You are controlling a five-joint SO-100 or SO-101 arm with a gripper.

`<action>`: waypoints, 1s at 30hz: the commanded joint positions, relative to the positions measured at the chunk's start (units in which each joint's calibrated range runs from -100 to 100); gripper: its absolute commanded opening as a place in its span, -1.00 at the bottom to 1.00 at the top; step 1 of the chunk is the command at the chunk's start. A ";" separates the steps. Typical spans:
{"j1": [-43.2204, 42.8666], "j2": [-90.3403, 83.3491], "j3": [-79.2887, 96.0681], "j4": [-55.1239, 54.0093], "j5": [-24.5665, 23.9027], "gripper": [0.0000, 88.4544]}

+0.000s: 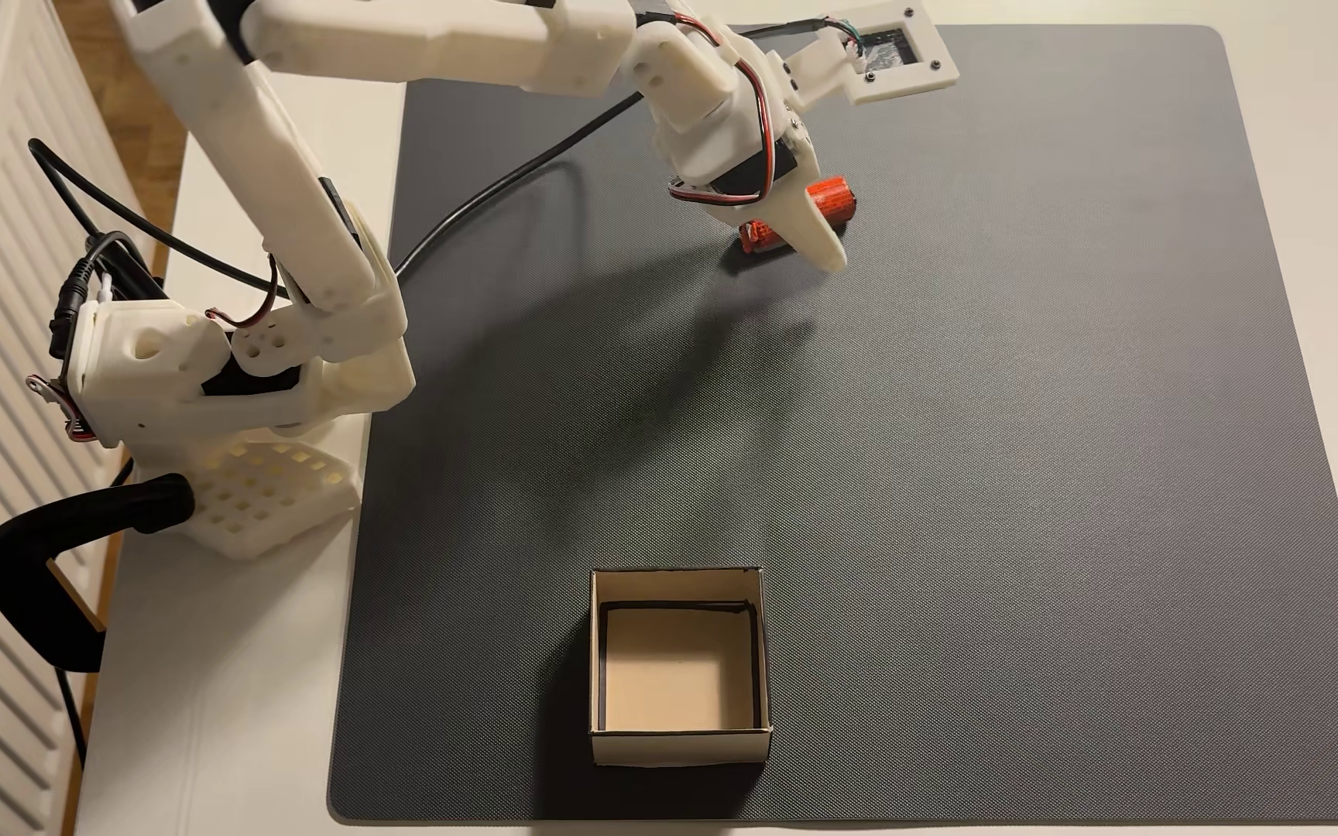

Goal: Pick the red object and place it in the box

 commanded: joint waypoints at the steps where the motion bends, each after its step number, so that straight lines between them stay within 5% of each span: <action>1: -0.52 1.43 -0.32 -1.78 -0.19 -0.40; 17: -2.23 10.79 -0.32 -8.68 -1.75 -0.42; 25: -1.78 11.21 -0.68 -8.16 -1.44 -0.96; 30: -1.63 11.21 -0.86 -8.07 -1.39 -0.98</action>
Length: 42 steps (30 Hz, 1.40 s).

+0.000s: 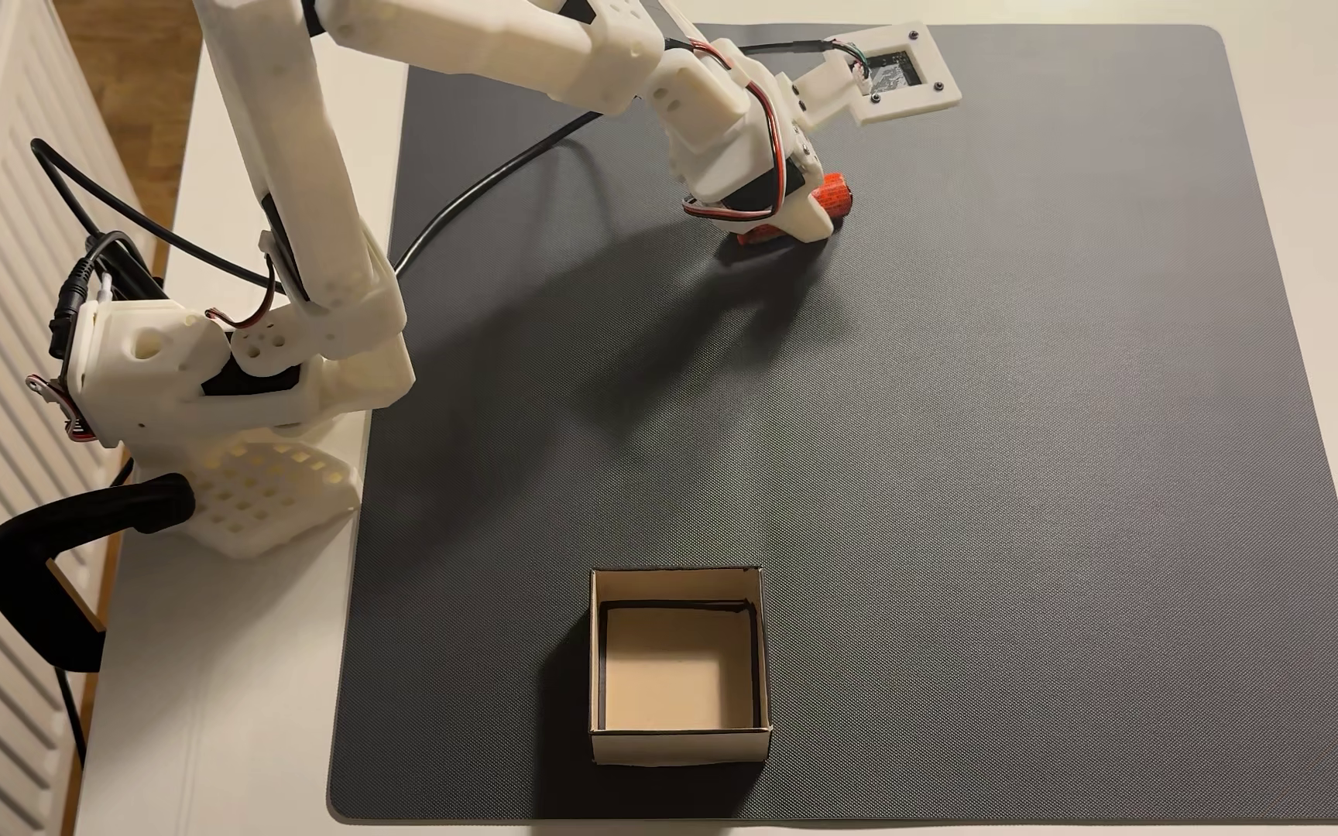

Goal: Pick the red object and place it in the box

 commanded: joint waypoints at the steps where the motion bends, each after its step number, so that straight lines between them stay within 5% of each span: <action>1: -0.15 -0.26 0.14 0.80 0.12 -0.98; 13: 5.27 -28.15 -1.85 23.61 4.97 -0.96; 25: 30.81 -57.57 -0.85 41.97 12.79 -0.96; 42: 51.52 -60.54 17.01 30.96 15.81 -0.96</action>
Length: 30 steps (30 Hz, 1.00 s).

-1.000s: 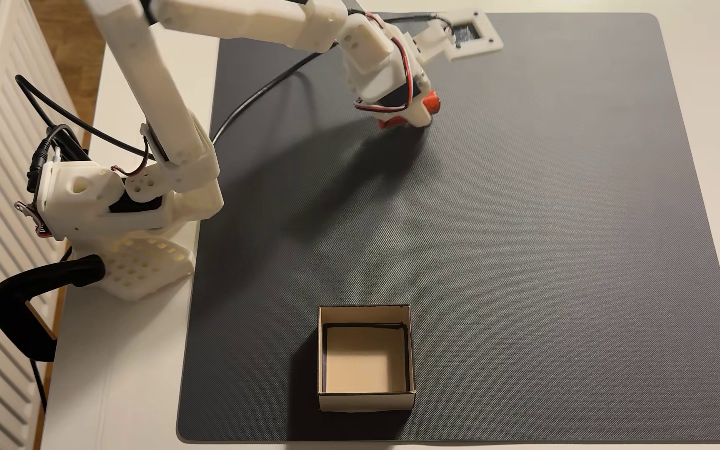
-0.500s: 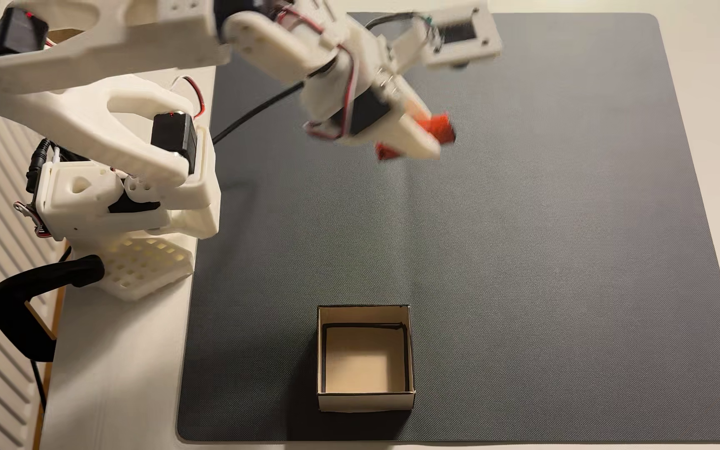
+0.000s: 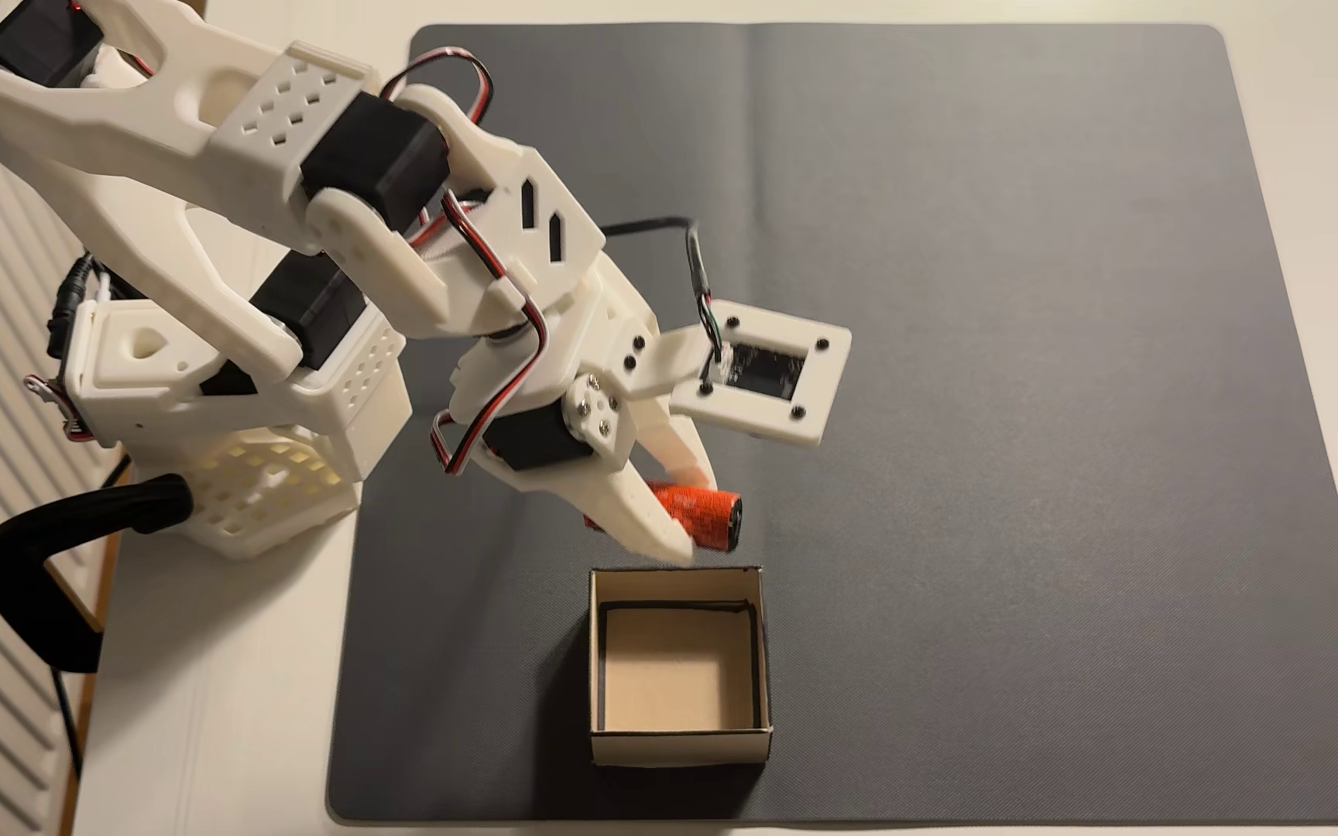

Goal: Pick the red object and place it in the box

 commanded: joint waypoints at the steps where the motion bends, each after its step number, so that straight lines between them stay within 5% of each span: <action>1: 2.08 -0.95 2.32 -4.53 0.11 -0.96; 18: 1.63 -1.04 9.48 -10.38 0.11 -0.95; 30: 1.56 -1.04 9.76 -11.08 0.11 -0.73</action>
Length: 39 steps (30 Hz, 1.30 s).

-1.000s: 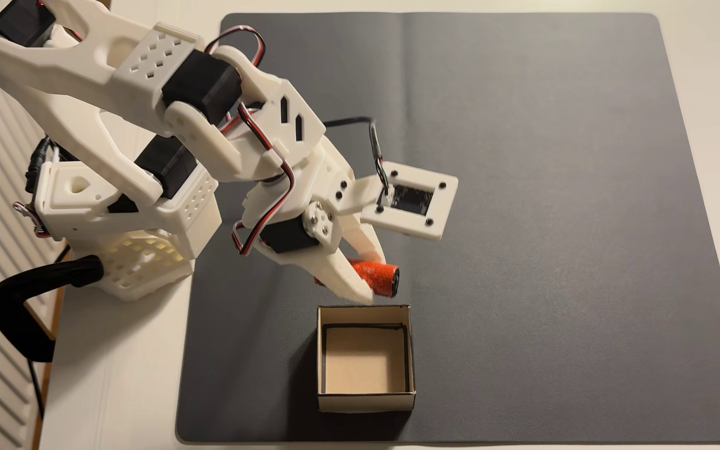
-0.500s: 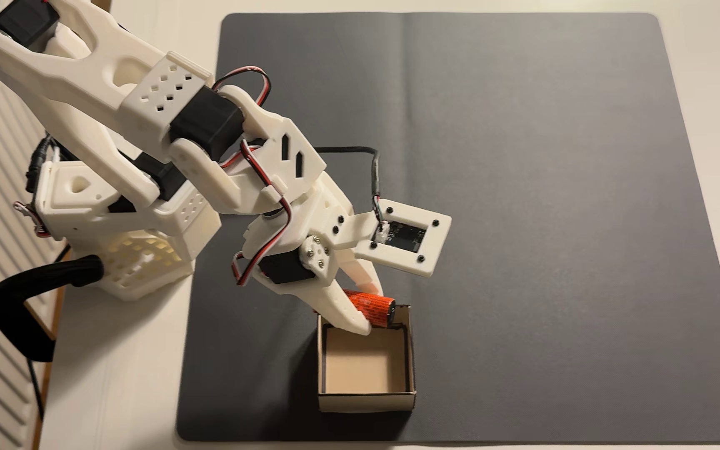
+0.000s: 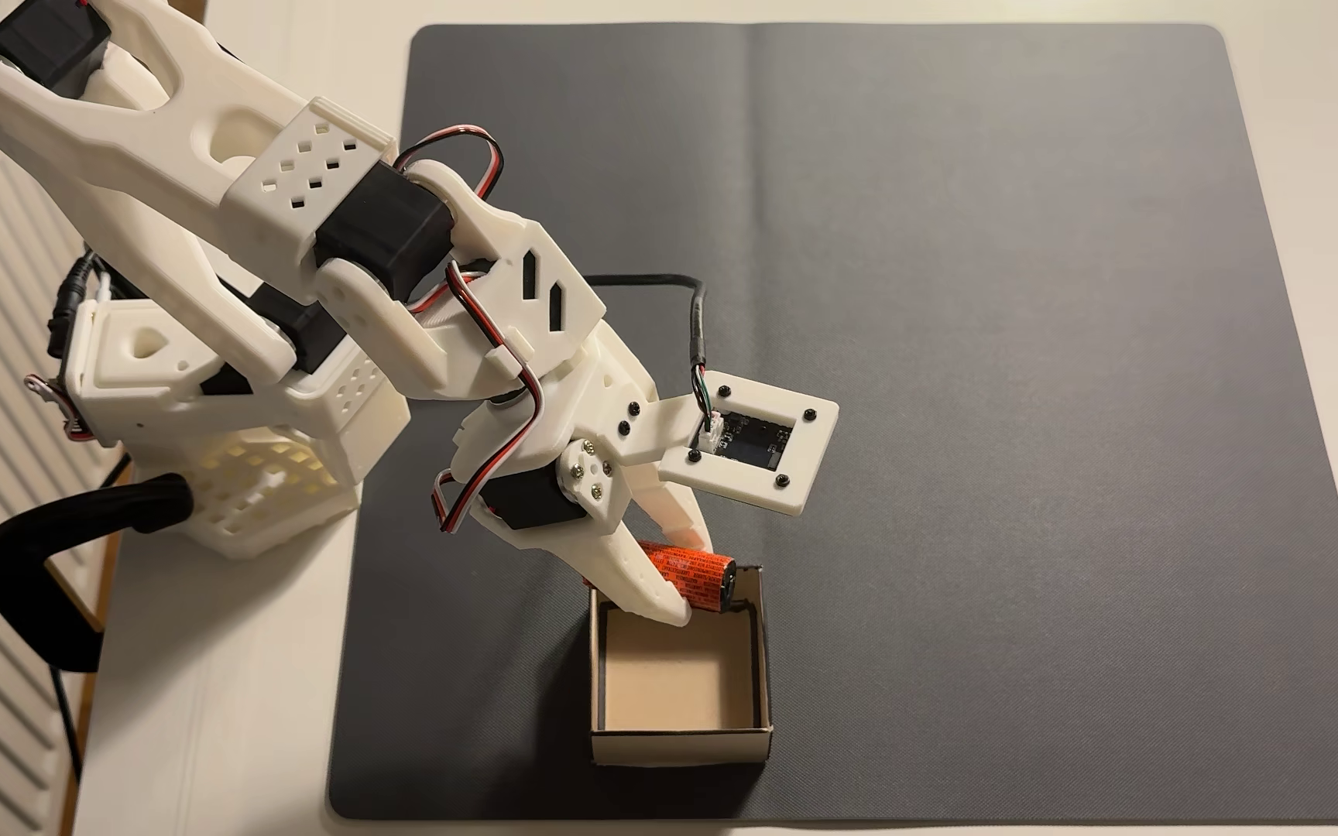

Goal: Pick the red object and place it in the box

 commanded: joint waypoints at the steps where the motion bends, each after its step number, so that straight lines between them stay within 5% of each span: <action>1: -0.22 -1.04 -0.19 -0.65 -0.16 -0.72; 10: -2.15 -1.55 -0.19 0.05 -0.73 -0.59; 17: -10.02 -2.82 -3.27 6.78 -4.70 -1.00; 25: -21.68 -17.36 -3.36 10.28 -7.67 -0.98; 39: -29.25 -43.04 22.94 14.39 -8.40 -0.98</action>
